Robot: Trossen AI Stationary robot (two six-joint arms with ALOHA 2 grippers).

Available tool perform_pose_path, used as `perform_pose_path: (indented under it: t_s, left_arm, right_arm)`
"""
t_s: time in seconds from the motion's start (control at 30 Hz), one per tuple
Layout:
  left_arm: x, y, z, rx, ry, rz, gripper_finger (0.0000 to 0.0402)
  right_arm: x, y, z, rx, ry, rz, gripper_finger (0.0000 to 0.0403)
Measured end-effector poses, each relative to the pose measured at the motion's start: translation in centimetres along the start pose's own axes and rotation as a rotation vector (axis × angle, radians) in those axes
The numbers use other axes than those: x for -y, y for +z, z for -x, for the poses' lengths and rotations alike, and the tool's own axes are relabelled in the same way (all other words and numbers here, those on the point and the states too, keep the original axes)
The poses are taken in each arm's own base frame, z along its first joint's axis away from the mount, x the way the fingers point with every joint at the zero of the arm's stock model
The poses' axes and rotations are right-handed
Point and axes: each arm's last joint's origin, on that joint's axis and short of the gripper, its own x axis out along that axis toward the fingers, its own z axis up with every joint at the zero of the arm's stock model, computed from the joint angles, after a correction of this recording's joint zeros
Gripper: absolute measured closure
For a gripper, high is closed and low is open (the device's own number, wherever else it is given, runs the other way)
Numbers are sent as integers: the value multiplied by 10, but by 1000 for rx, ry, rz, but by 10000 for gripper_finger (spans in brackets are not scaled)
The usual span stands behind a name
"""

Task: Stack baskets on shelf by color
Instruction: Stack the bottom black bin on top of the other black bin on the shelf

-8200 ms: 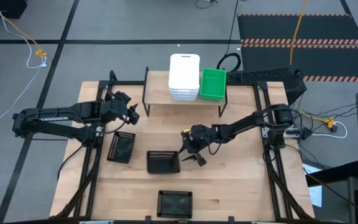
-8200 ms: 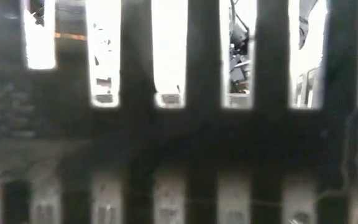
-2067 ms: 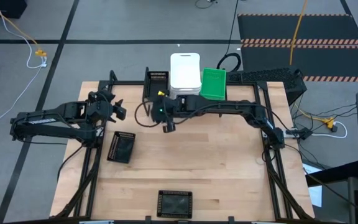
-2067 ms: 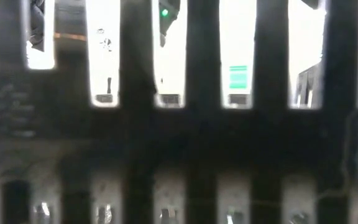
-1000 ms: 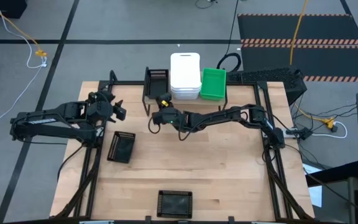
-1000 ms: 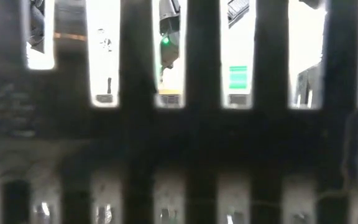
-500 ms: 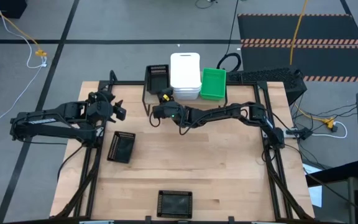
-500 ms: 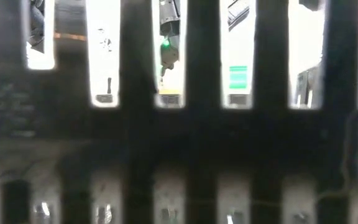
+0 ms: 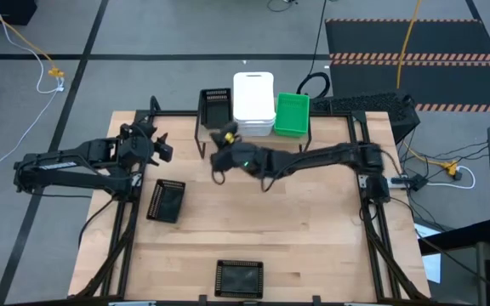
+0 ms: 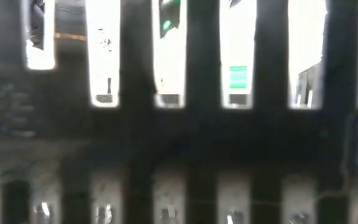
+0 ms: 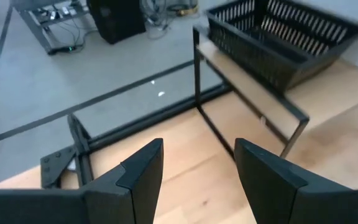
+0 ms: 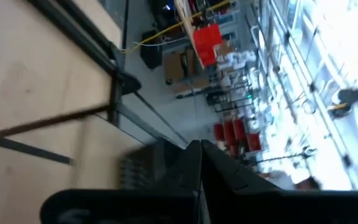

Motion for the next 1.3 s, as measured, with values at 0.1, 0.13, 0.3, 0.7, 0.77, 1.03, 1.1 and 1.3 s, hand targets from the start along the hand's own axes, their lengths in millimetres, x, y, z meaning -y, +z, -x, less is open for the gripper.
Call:
perform_pose_path:
  t_s: [0.1, 0.13, 0.3, 0.7, 0.77, 1.03, 1.1, 1.3]
  left_arm:
    - [6, 6, -2, 38, -22, -33, 202]
    - [9, 8, -3, 50, -37, -57, 202]
    - [35, 13, -16, 56, -134, -246, 202]
    - [91, 23, -51, 172, -286, -490, 202]
    - [93, 24, -50, 189, -301, -480, 202]
    - [104, 28, -36, 272, -379, -438, 202]
    - [106, 26, -33, 272, -399, -430, 202]
    - [111, 12, -24, 194, -447, -446, 202]
  right_arm:
    - [47, -7, 26, 31, 54, -111, 403]
    - [63, -11, 35, 54, 83, -171, 403]
    - [134, -46, 95, 181, 404, -616, 403]
    - [33, -63, 183, 320, 1122, -765, 403]
    - [10, -56, 196, 415, 1154, -726, 403]
    - [-44, -43, 215, 532, 1252, -606, 376]
    - [-57, -38, 213, 525, 1272, -585, 361]
    - [-90, -15, 208, 475, 1341, -411, 279]
